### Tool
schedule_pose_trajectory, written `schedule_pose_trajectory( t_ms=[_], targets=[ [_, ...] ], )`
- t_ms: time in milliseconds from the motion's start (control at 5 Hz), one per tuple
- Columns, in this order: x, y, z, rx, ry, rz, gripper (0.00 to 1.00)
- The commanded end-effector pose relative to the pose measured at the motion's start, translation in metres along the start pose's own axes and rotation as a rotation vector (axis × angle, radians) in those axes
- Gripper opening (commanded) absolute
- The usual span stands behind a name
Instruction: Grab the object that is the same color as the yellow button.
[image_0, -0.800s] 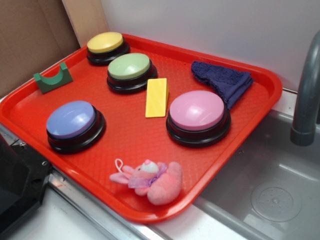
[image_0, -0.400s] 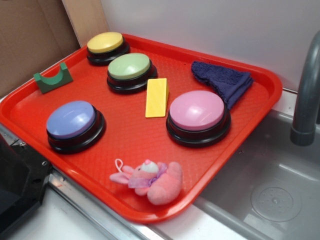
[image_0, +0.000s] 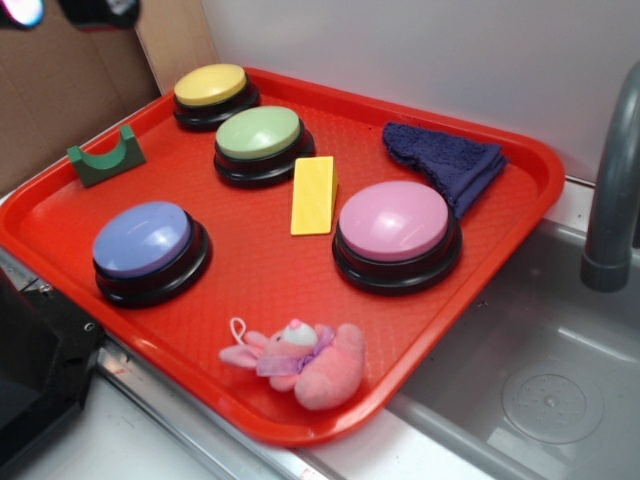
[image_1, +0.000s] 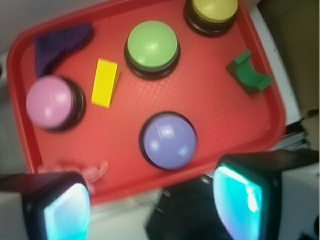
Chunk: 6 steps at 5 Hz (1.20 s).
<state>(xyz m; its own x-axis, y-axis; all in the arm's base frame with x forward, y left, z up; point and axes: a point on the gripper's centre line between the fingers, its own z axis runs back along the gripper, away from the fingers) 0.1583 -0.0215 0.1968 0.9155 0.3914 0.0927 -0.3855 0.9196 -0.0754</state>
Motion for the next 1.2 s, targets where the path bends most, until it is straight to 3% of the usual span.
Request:
schedule_pose_trajectory(
  t_ms=[0, 400, 600, 1000],
  targets=[
    [0.065, -0.027, -0.065, -0.075, -0.110, 0.249, 1.00],
    [0.089, -0.042, -0.116, -0.093, -0.152, 0.370, 1.00],
    [0.095, -0.048, -0.130, -0.071, -0.165, 0.393, 1.00],
    [0.098, -0.059, -0.157, -0.050, -0.135, 0.396, 1.00]
  ],
)
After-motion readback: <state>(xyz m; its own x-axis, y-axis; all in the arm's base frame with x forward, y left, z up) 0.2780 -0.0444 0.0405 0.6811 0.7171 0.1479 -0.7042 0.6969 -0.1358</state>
